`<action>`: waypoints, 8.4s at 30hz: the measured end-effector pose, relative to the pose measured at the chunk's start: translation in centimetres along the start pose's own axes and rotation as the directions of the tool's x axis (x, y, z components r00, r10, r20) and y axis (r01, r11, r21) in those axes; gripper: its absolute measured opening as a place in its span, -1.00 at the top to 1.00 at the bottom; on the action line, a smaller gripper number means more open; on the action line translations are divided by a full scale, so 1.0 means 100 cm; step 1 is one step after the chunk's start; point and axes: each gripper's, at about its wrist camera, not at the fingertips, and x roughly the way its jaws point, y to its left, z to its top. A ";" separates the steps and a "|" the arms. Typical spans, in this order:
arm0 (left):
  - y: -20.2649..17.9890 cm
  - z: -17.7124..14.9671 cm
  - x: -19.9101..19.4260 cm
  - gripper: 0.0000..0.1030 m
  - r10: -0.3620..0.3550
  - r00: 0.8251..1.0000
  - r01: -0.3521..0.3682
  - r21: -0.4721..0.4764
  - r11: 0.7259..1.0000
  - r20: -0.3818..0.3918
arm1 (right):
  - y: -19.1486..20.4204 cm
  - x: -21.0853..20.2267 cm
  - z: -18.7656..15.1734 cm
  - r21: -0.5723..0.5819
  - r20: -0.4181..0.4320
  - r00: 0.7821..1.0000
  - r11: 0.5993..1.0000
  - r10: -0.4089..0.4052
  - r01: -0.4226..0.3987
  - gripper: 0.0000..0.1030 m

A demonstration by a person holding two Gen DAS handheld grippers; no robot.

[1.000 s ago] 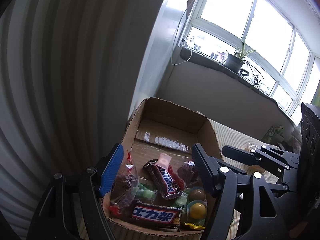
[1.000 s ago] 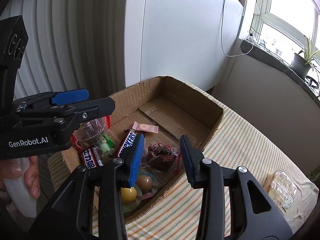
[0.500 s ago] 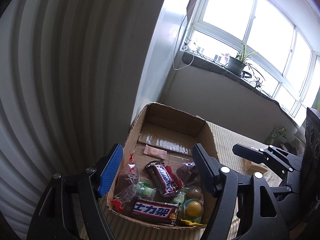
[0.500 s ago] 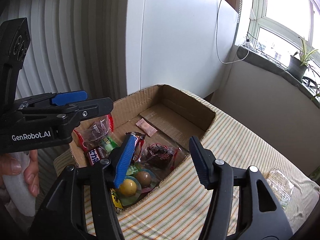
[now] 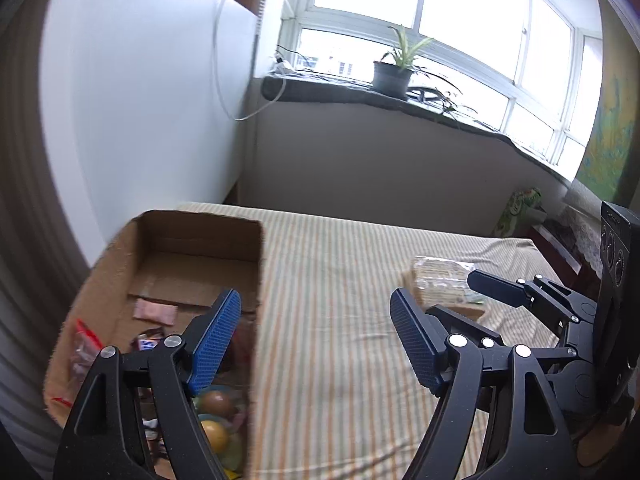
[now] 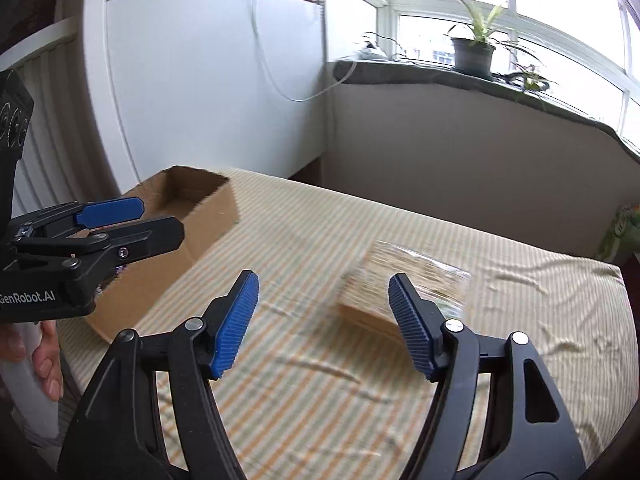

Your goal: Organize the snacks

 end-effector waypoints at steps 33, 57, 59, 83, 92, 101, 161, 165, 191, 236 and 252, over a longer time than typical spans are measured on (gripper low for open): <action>-0.069 -0.004 0.169 -0.52 -0.309 0.901 0.260 -0.192 0.946 -0.303 | -0.119 0.090 -0.020 0.274 -0.154 0.986 0.961 0.070 -0.025 -0.65; -0.067 0.003 0.159 -0.08 -0.426 0.861 0.361 -0.256 0.897 -0.278 | -0.111 0.048 -0.007 0.296 -0.074 0.990 0.950 0.122 -0.095 0.01; -0.071 0.010 0.146 -0.08 -0.432 0.865 0.376 -0.242 0.895 -0.255 | -0.108 0.031 0.001 0.282 -0.046 0.993 0.955 0.107 -0.090 0.02; -0.002 0.017 -0.010 -0.08 -0.431 0.903 0.419 -0.236 0.877 0.001 | 0.067 -0.054 0.048 0.065 0.032 0.990 0.988 0.137 -0.139 0.02; 0.114 -0.005 -0.042 -0.08 -0.267 0.963 0.266 -0.370 0.890 0.050 | 0.170 0.006 0.072 -0.052 -0.031 0.953 0.952 0.301 -0.302 0.02; 0.151 0.013 -0.049 -0.08 -0.185 0.979 0.204 -0.378 0.903 0.087 | 0.191 0.027 0.093 -0.088 -0.041 0.940 0.936 0.339 -0.342 0.02; -0.089 -0.021 -0.059 -1.00 -0.073 0.993 0.066 0.078 0.995 0.096 | -0.043 -0.167 -0.040 0.218 0.134 0.912 0.909 -0.388 0.355 -1.00; -0.095 -0.020 -0.068 -1.00 -0.067 0.991 0.056 0.094 0.994 0.114 | -0.038 -0.169 -0.036 0.218 0.141 0.912 0.911 -0.385 0.350 -1.00; -0.086 -0.028 -0.074 -0.99 0.006 0.993 -0.017 0.091 0.996 0.118 | -0.014 -0.152 -0.034 0.166 0.121 0.931 0.932 -0.345 0.323 -1.00; -0.082 -0.028 -0.068 -0.99 0.012 0.994 -0.024 0.107 0.994 0.111 | -0.024 -0.150 -0.037 0.163 0.110 0.935 0.934 -0.338 0.319 -1.00; -0.085 -0.029 -0.063 -0.99 0.008 0.995 -0.019 0.121 0.992 0.096 | -0.027 -0.146 -0.043 0.165 0.098 0.937 0.934 -0.336 0.318 -1.00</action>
